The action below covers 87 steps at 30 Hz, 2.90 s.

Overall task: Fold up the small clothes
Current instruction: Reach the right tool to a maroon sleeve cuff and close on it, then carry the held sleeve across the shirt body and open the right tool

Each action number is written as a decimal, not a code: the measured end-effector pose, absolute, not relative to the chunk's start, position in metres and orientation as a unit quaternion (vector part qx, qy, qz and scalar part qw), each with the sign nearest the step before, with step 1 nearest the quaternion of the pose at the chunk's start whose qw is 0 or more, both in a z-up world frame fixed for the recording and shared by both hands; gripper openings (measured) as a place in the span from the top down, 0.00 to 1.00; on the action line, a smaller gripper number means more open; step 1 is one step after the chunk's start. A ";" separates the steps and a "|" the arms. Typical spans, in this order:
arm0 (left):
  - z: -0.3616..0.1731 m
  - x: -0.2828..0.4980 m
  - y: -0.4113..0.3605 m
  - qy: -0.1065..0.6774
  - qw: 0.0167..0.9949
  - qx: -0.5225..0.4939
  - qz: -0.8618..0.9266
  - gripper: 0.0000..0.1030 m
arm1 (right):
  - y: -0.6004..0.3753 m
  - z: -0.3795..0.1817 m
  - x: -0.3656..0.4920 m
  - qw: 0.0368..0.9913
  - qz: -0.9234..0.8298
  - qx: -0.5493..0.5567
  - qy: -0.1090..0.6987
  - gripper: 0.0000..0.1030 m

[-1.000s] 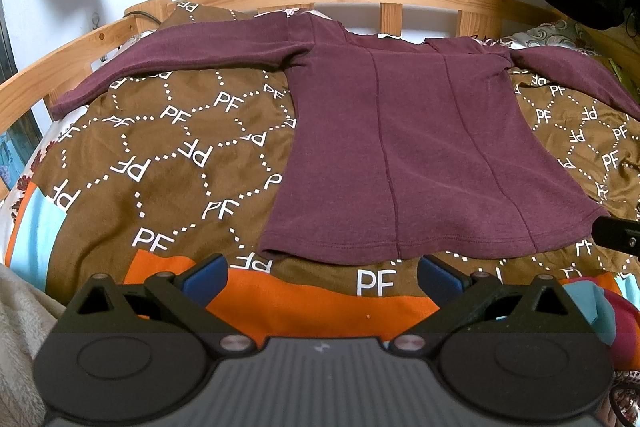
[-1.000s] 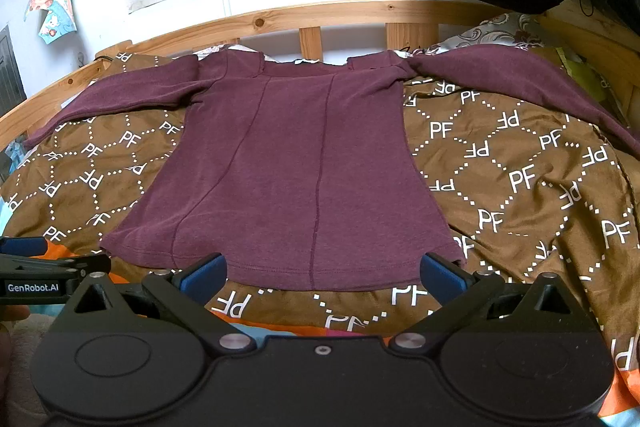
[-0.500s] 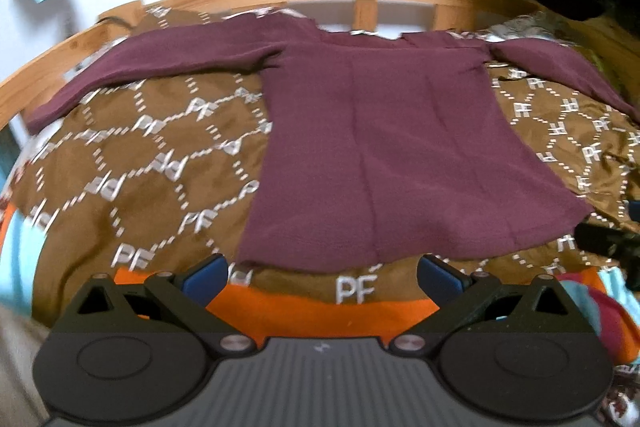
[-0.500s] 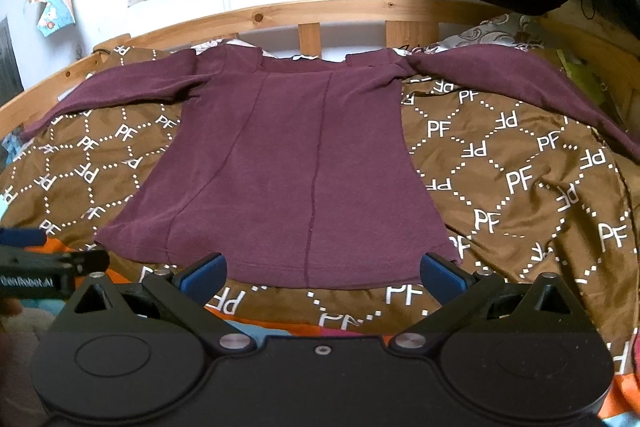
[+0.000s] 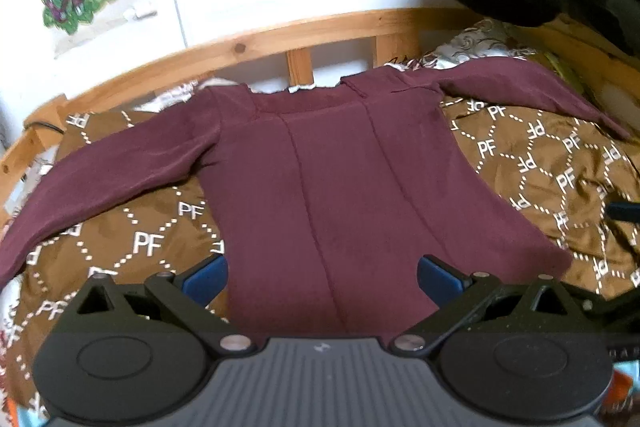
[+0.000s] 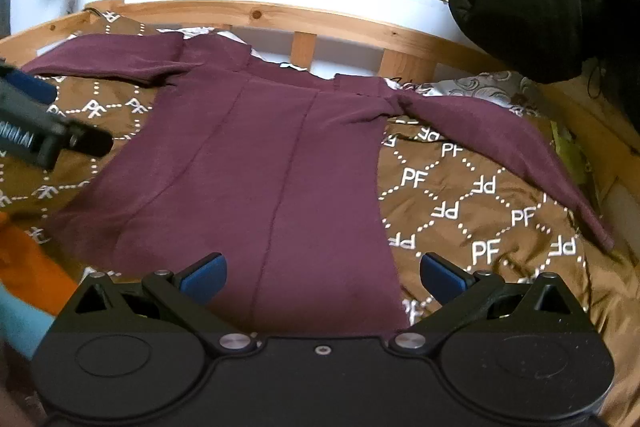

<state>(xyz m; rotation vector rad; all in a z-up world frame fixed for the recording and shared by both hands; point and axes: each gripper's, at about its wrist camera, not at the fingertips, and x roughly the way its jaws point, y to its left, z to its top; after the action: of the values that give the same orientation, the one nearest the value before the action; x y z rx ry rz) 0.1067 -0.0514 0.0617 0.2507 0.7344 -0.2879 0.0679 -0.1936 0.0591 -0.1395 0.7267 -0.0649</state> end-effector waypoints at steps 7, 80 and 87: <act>0.043 0.168 -0.067 0.417 0.890 0.113 -0.147 0.01 | -0.223 0.057 0.105 0.916 -0.024 -0.068 0.394 0.01; -0.018 0.244 0.078 0.364 0.912 -0.187 0.026 0.01 | -0.114 0.039 0.189 0.945 0.069 -0.316 0.053 0.95; -0.022 0.248 0.089 0.364 0.906 -0.216 0.027 0.01 | -0.078 -0.006 0.173 0.924 0.155 -0.325 0.130 0.95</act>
<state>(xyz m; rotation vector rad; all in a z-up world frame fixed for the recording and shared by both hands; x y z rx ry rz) 0.2476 0.0888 -0.0223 -0.4455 0.7518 0.0549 0.1726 -0.0780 -0.0057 -0.6670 0.2662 0.3173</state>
